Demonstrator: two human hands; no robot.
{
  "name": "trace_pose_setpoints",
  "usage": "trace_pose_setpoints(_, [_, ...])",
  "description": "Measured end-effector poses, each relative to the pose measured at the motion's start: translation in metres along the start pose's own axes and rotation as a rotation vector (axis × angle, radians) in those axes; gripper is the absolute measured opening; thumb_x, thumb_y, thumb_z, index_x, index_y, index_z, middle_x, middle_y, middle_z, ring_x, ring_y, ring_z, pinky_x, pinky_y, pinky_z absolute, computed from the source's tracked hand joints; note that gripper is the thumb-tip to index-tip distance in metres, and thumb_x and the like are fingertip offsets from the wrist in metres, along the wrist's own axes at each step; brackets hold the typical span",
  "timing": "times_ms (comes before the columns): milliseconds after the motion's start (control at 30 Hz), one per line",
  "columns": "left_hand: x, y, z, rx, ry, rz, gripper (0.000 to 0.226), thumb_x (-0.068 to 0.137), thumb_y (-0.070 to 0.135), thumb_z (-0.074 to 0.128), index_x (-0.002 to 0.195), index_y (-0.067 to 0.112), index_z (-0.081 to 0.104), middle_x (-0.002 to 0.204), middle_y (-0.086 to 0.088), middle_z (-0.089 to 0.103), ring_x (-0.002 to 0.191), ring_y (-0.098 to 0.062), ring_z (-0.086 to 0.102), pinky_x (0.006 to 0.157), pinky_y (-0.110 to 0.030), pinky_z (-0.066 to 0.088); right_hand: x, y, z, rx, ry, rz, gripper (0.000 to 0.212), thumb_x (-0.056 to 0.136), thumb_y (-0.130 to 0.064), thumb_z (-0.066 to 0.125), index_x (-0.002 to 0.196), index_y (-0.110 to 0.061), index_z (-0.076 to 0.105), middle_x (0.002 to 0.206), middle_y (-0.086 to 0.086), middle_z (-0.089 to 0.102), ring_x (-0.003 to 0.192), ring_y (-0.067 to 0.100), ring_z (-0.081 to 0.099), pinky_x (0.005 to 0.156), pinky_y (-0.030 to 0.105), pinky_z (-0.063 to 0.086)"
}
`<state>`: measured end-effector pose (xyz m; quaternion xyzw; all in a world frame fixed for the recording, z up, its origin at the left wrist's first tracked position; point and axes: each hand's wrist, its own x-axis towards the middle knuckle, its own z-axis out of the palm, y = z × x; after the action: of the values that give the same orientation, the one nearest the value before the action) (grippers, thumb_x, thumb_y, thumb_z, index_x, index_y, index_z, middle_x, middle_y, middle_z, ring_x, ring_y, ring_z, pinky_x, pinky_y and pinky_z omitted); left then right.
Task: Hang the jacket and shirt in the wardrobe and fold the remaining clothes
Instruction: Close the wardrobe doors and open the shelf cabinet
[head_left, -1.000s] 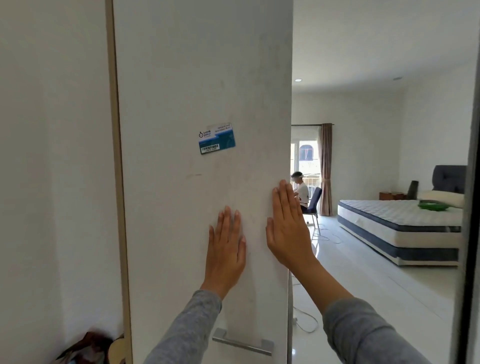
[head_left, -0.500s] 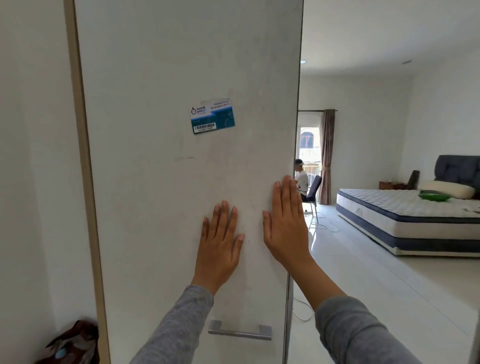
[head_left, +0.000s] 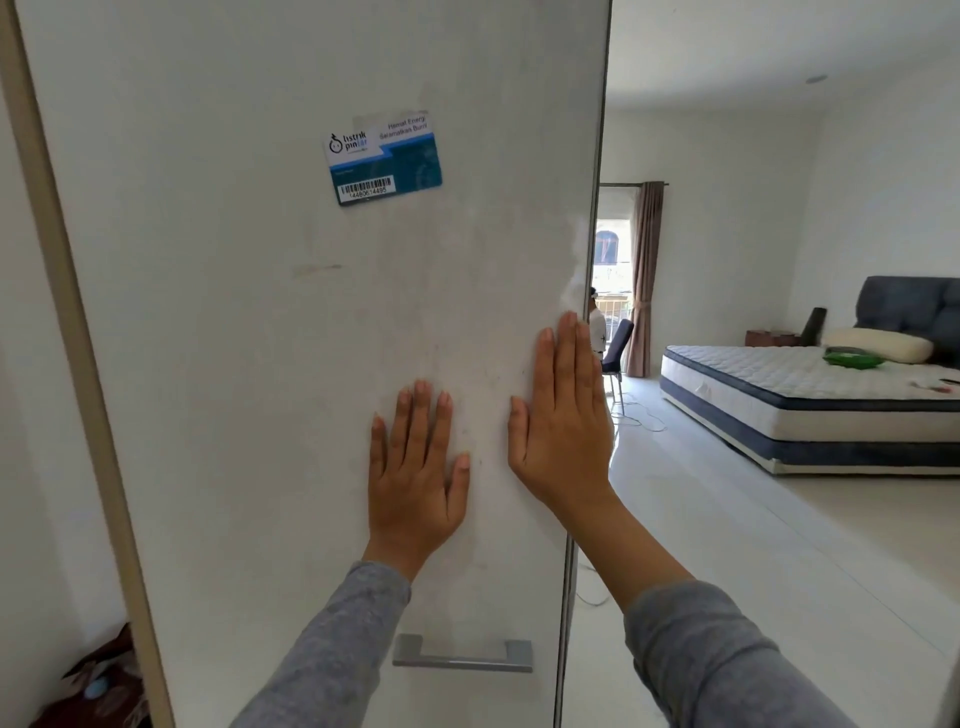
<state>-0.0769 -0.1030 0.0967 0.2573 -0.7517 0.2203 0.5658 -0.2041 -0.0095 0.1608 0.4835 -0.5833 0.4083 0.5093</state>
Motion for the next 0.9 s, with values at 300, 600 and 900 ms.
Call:
trace_pose_setpoints(300, [0.002,-0.001,0.003,0.018,-0.004,0.014,0.061,0.097,0.039,0.021,0.151,0.018,0.001,0.159,-0.002,-0.007,0.147,-0.02,0.002,0.119,-0.044,0.006,0.0,-0.002,0.004,-0.089,-0.013,0.011,0.062,0.092,-0.028,0.036,0.145,0.002,0.02,0.153,0.02,0.018,0.145,0.025,0.006,0.119,0.039,0.011])
trace_pose_setpoints(600, [0.0,0.001,-0.003,0.027,-0.01,0.001,0.061,0.098,0.039,0.022,0.151,0.018,0.003,0.159,-0.003,-0.004,0.147,-0.021,0.005,0.119,-0.044,0.006,-0.001,-0.002,-0.005,-0.061,-0.05,0.023,0.062,0.094,-0.029,0.035,0.146,0.0,0.018,0.155,0.017,0.013,0.146,0.022,0.002,0.12,0.035,0.003])
trace_pose_setpoints(900, [0.0,0.002,-0.002,0.046,-0.026,-0.007,0.061,0.098,0.04,0.021,0.151,0.018,0.002,0.159,-0.002,-0.005,0.147,-0.021,0.004,0.119,-0.043,0.005,-0.003,0.0,0.0,-0.027,-0.051,0.024,0.063,0.094,-0.029,0.031,0.147,-0.001,0.012,0.155,0.014,0.01,0.146,0.024,0.004,0.12,0.038,0.009])
